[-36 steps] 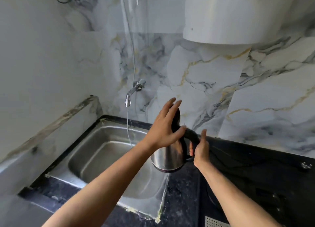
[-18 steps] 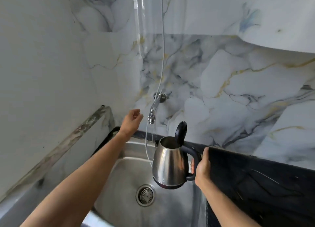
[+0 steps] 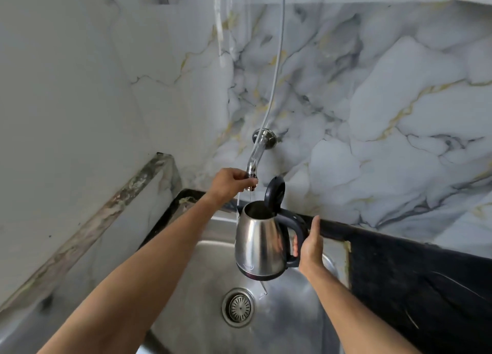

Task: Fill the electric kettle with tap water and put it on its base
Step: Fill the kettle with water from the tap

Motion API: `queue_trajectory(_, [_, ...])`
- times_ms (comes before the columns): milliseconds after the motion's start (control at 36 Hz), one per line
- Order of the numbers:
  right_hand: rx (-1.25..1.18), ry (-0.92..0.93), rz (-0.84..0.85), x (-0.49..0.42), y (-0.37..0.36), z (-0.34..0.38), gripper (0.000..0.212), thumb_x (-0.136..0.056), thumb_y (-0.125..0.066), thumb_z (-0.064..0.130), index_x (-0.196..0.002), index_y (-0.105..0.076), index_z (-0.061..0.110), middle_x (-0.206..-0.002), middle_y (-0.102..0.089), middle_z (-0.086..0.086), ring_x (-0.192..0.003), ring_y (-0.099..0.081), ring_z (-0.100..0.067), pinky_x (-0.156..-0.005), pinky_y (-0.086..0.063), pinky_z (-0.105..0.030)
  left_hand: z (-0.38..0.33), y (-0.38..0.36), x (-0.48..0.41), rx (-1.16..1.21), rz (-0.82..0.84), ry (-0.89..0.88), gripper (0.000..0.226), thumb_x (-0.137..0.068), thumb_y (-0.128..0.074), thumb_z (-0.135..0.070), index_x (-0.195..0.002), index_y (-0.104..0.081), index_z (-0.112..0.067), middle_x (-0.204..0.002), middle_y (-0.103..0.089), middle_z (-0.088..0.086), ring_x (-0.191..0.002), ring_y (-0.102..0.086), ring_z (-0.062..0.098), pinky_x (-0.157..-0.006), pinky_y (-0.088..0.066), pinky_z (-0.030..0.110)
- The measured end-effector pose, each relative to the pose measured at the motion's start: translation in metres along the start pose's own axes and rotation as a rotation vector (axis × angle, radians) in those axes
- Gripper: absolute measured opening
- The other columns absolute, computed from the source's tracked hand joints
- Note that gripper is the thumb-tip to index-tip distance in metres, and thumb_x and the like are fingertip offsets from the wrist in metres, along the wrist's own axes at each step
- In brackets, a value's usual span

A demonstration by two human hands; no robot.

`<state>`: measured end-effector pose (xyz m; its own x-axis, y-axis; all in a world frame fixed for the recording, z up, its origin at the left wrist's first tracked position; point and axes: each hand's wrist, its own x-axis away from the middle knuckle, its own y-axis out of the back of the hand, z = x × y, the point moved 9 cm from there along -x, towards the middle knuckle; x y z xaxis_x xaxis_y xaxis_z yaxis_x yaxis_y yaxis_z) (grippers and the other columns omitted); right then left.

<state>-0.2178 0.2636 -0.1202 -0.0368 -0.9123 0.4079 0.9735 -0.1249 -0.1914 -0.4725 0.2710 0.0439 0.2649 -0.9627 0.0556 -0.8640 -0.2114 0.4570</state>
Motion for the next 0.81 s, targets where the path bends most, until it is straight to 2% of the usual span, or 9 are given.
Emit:
queue_trajectory(56, [0.012, 0.012, 0.013, -0.002, -0.003, 0.000, 0.076, -0.080, -0.037, 0.083, -0.039, -0.047, 0.019, -0.037, -0.043, -0.003, -0.032, -0.033, -0.019, -0.036, -0.022, -0.027, 0.004, 0.001, -0.001, 0.106, 0.007, 0.042, 0.026, -0.081, -0.084, -0.027, -0.092, -0.079, -0.004, -0.092, -0.080, 0.016, -0.083, -0.070, 0.019, -0.091, -0.059, 0.040])
queue_trajectory(111, [-0.006, 0.005, 0.026, -0.004, -0.005, -0.001, 0.075, -0.083, -0.038, 0.080, -0.039, -0.051, 0.020, -0.039, -0.045, -0.002, -0.034, -0.036, -0.018, -0.039, -0.024, -0.028, 0.006, 0.003, -0.003, 0.178, -0.006, 0.062, 0.033, -0.078, -0.086, -0.023, -0.097, -0.076, 0.002, -0.097, -0.078, 0.022, -0.085, -0.072, 0.024, -0.095, -0.058, 0.046])
queue_trajectory(194, [-0.038, 0.002, 0.041, -0.005, -0.007, 0.000, 0.074, -0.085, -0.038, 0.077, -0.040, -0.052, 0.020, -0.039, -0.045, -0.002, -0.036, -0.036, -0.019, -0.043, -0.024, -0.030, 0.008, 0.006, -0.005, 0.210, -0.048, 0.079, 0.036, -0.072, -0.091, -0.018, -0.092, -0.069, 0.002, -0.094, -0.078, 0.023, -0.079, -0.072, 0.024, -0.088, -0.059, 0.045])
queue_trajectory(333, [0.006, 0.047, 0.047, -0.003, -0.013, 0.004, 0.077, -0.086, -0.034, 0.077, -0.043, -0.047, 0.014, -0.039, -0.043, -0.004, -0.032, -0.035, -0.019, -0.037, -0.025, -0.027, 0.002, 0.009, -0.008, 0.103, -0.067, 0.099, 0.038, -0.066, -0.095, -0.024, -0.086, -0.068, -0.005, -0.085, -0.078, 0.016, -0.072, -0.065, 0.018, -0.074, -0.058, 0.034])
queue_trajectory(417, [0.016, 0.070, 0.047, -0.002, -0.018, 0.005, 0.078, -0.084, -0.034, 0.079, -0.042, -0.048, 0.014, -0.039, -0.044, -0.005, -0.032, -0.036, -0.019, -0.037, -0.027, -0.026, -0.002, 0.009, -0.011, 0.003, -0.088, 0.111, 0.048, -0.066, -0.094, -0.030, -0.092, -0.069, 0.002, -0.090, -0.078, 0.016, -0.072, -0.063, 0.018, -0.079, -0.058, 0.042])
queue_trajectory(528, [0.015, 0.065, 0.062, -0.001, -0.022, 0.005, 0.078, -0.079, -0.036, 0.083, -0.043, -0.048, 0.014, -0.039, -0.044, -0.004, -0.032, -0.036, -0.019, -0.036, -0.028, -0.025, -0.004, 0.007, -0.013, -0.104, -0.067, 0.081, 0.044, -0.069, -0.091, -0.039, -0.091, -0.074, -0.004, -0.089, -0.079, 0.013, -0.076, -0.067, 0.021, -0.083, -0.058, 0.044])
queue_trajectory(611, [-0.011, 0.038, 0.088, -0.002, -0.019, 0.004, 0.076, -0.082, -0.037, 0.080, -0.046, -0.051, 0.014, -0.041, -0.045, -0.005, -0.035, -0.037, -0.020, -0.040, -0.028, -0.028, 0.005, -0.001, -0.015, 0.049, 0.112, 0.038, 0.026, -0.080, -0.084, -0.031, -0.094, -0.078, -0.010, -0.094, -0.080, 0.008, -0.088, -0.074, 0.020, -0.097, -0.057, 0.046])
queue_trajectory(694, [-0.012, 0.040, 0.112, -0.001, -0.017, 0.005, 0.076, -0.078, -0.039, 0.082, -0.047, -0.051, 0.014, -0.040, -0.044, -0.004, -0.035, -0.035, -0.020, -0.040, -0.025, -0.029, 0.024, -0.006, -0.012, 0.228, 0.278, 0.080, 0.027, -0.092, -0.072, -0.026, -0.116, -0.075, -0.014, -0.114, -0.078, -0.001, -0.110, -0.070, 0.013, -0.109, -0.048, 0.043])
queue_trajectory(806, [-0.001, 0.061, 0.125, -0.001, -0.015, 0.008, 0.075, -0.079, -0.038, 0.081, -0.045, -0.052, 0.016, -0.040, -0.043, -0.003, -0.034, -0.035, -0.018, -0.040, -0.025, -0.028, 0.040, -0.010, -0.014, 0.439, 0.286, 0.108, 0.021, -0.096, -0.063, -0.019, -0.113, -0.076, -0.016, -0.116, -0.077, -0.002, -0.120, -0.064, 0.020, -0.116, -0.038, 0.041])
